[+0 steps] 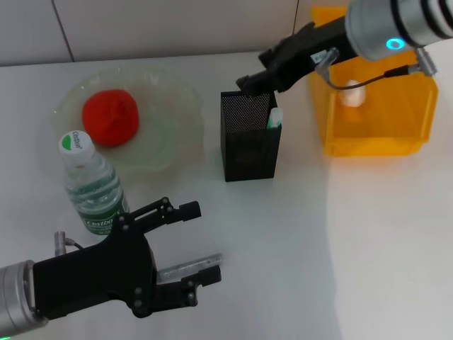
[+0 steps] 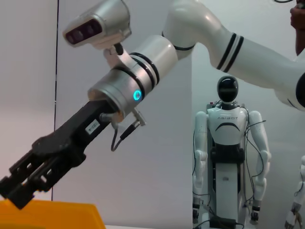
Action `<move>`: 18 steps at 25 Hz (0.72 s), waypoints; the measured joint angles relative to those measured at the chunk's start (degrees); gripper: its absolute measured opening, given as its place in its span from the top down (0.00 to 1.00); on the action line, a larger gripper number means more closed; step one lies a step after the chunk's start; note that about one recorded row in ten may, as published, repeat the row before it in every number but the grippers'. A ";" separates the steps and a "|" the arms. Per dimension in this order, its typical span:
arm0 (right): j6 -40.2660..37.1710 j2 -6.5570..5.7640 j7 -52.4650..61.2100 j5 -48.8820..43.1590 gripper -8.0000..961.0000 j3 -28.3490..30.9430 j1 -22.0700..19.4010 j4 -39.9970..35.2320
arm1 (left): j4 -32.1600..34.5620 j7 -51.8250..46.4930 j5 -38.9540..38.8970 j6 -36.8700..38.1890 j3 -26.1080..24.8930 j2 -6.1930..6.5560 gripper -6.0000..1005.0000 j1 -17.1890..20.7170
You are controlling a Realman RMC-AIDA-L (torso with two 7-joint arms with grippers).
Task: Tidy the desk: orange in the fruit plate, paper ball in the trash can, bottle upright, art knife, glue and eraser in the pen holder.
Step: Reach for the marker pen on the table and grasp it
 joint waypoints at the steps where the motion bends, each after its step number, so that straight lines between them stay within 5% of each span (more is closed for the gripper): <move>1: -0.02 0.00 -0.78 1.74 0.37 0.30 -1.65 -2.32 | 0.05 0.01 -0.01 0.45 -0.31 0.02 0.19 0.04; 8: -2.05 0.18 -16.90 21.53 0.38 3.62 -16.50 -9.54 | 0.74 -0.03 -0.01 0.75 -1.05 0.05 0.19 0.00; 9: -2.17 0.15 -26.55 29.28 0.38 3.71 -21.98 -7.57 | 1.52 -0.46 -0.01 0.82 -1.24 0.07 0.19 0.10; 13: -5.33 0.17 -39.39 38.03 0.37 4.68 -28.84 -3.06 | 1.60 -0.70 -0.01 0.84 -1.57 0.15 0.19 -0.04; 18: -13.38 0.11 -46.39 40.50 0.37 10.95 -32.65 6.81 | 3.50 -4.81 0.21 0.11 -1.73 0.64 0.19 -0.46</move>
